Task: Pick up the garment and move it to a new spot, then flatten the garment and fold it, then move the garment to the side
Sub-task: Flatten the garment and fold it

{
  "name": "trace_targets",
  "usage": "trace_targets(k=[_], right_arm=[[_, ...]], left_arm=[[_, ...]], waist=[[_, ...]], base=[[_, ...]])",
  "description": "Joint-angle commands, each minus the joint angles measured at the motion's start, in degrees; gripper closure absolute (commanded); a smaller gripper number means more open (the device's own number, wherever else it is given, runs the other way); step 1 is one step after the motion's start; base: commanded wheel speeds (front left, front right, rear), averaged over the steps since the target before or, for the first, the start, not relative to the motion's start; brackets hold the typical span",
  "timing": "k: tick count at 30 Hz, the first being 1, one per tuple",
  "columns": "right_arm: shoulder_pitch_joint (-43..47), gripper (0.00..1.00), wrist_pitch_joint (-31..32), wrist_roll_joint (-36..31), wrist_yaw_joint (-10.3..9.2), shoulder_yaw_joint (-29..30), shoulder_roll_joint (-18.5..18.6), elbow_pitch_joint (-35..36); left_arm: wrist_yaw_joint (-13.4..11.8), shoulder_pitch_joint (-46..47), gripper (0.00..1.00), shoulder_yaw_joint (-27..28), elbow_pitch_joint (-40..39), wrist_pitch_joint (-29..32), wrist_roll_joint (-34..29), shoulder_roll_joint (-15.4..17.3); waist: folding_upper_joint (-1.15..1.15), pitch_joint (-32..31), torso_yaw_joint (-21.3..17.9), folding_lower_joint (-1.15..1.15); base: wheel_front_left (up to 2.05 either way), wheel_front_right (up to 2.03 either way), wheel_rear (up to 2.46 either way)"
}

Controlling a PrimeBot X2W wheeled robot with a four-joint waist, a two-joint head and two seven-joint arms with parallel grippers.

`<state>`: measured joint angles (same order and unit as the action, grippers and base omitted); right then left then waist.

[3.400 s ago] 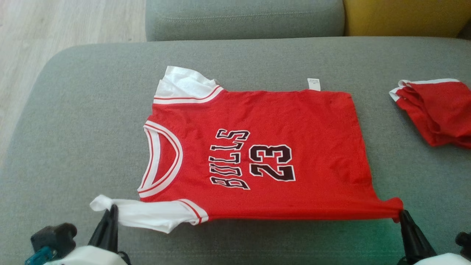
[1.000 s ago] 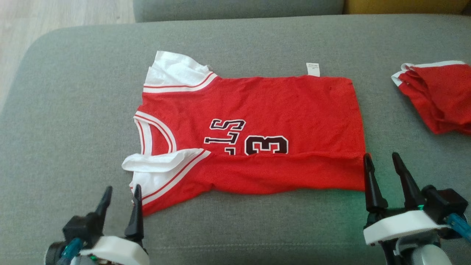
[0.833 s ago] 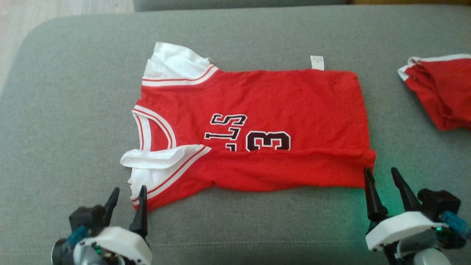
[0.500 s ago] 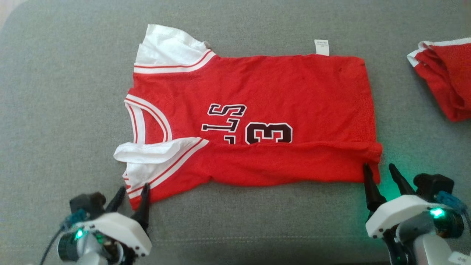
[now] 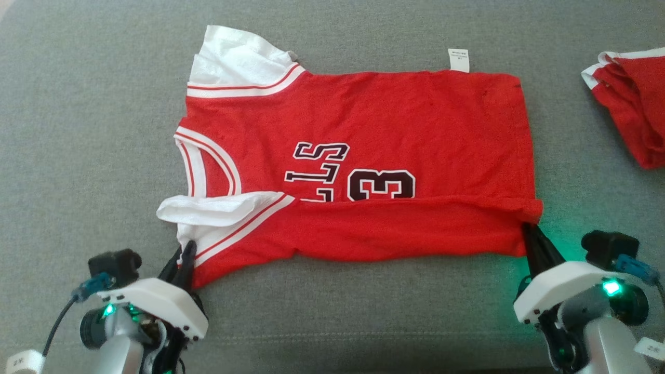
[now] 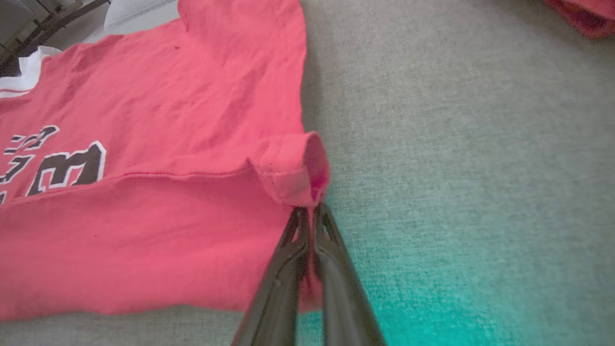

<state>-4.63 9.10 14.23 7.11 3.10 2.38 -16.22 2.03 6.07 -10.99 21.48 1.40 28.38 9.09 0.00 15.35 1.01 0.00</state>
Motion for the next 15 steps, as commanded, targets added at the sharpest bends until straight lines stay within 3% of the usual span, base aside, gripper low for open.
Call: trace_targets(k=[1,15], right_arm=[[0.5,1.00,-0.7,0.7,0.37,-1.1,0.5,2.5],[10.7,1.00,0.9,3.6,0.37,0.9,0.5,9.3]], left_arm=[[-0.3,-0.1,1.00,0.9,-1.0,-0.2,-0.3,0.5],[-4.8,-11.0,1.00,2.2,-14.6,3.4,0.0,3.2]], waist=[[0.00,-0.4,0.0,0.00],[0.00,-5.7,0.0,0.00]], base=[[0.00,0.00,0.00],[0.00,0.00,0.00]])
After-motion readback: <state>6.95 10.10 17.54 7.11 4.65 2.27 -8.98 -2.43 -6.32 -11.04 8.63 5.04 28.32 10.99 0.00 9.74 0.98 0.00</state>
